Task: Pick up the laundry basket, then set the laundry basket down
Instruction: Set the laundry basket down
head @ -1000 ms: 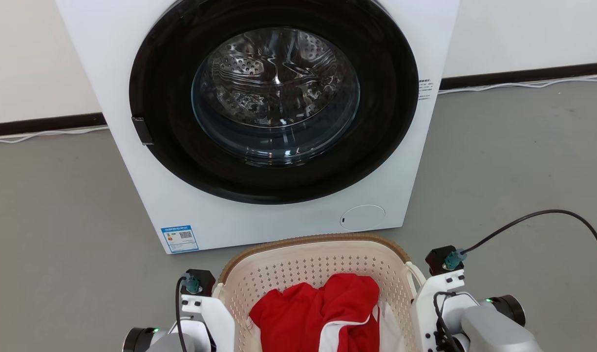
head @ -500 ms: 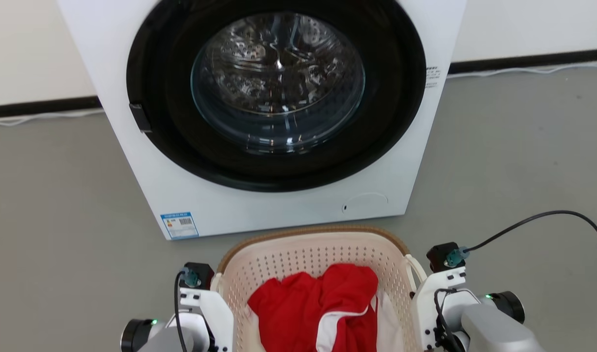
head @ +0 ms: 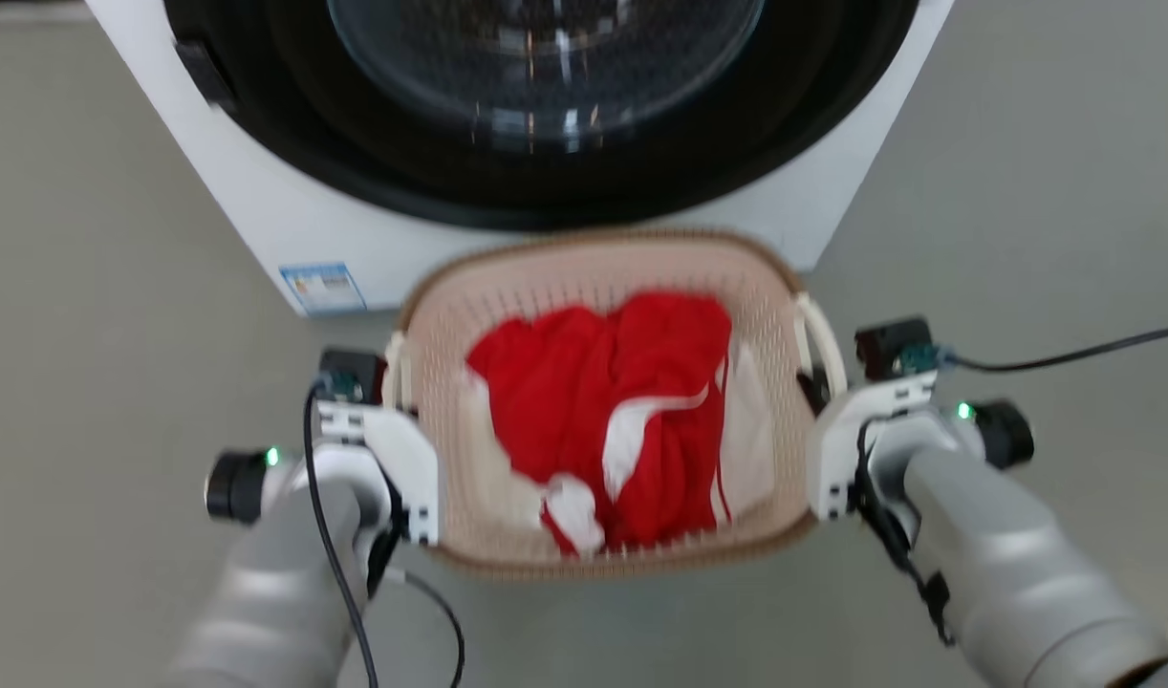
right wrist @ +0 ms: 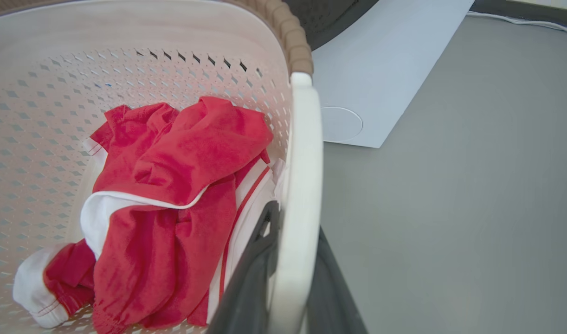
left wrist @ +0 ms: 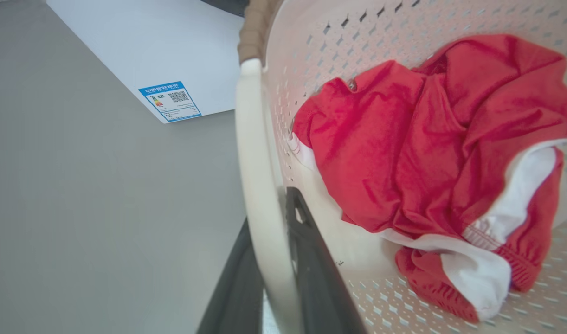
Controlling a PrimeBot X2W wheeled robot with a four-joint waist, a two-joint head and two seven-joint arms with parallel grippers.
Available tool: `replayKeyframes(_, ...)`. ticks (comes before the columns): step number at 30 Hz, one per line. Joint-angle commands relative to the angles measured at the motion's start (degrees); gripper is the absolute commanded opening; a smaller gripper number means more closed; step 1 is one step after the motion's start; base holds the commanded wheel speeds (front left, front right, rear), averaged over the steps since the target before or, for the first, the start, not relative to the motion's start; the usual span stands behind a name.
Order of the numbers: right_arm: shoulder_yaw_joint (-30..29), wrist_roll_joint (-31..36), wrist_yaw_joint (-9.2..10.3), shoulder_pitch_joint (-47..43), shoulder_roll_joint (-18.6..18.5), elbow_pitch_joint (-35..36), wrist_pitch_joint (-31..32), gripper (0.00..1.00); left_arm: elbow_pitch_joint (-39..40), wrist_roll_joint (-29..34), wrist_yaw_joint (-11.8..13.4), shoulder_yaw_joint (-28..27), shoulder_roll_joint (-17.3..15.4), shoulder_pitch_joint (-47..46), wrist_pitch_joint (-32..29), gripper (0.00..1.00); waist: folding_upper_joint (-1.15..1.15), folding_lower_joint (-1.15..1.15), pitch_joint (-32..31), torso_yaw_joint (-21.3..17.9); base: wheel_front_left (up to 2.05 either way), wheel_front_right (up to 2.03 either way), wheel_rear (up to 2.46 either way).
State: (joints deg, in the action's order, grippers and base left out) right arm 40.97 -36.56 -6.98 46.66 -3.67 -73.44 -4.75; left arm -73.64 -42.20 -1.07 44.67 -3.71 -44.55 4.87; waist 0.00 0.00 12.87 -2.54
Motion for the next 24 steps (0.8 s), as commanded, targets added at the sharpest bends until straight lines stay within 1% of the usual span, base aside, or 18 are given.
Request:
replayKeyframes(1,0.5,1.4,-0.51,2.9,0.8,0.7,-2.7,0.00,1.1,1.0,0.7,-1.1,-1.4,-4.0,1.5,0.00,0.00,0.00,7.9,0.5,0.00,0.00,0.00)
replayKeyframes(6,-1.0,3.9,-0.51,7.8,0.6,-0.1,-6.1,0.00,1.8,1.1,1.6,-1.6,-1.5,-9.2,4.4,0.00,0.00,0.00,16.5,0.8,0.00,0.00,0.00)
replayKeyframes(11,-2.8,6.4,-0.51,11.9,-0.5,-0.4,-8.3,0.00,2.1,1.4,2.1,-1.8,-1.6,-14.0,6.9,0.00,0.00,0.00,23.6,1.1,0.00,0.00,0.00)
replayKeyframes(17,-5.6,9.8,-0.51,14.5,-2.1,-0.5,-9.5,0.00,1.9,1.7,2.2,-2.0,-1.3,-17.7,8.9,0.00,0.00,0.00,29.2,1.3,0.00,0.00,0.00)
replayKeyframes(24,-8.9,12.9,-0.51,16.7,-3.0,-0.5,-9.9,0.00,2.8,2.3,2.1,-2.3,-1.3,-20.6,10.0,0.00,0.00,0.00,33.8,1.7,0.00,0.00,0.00)
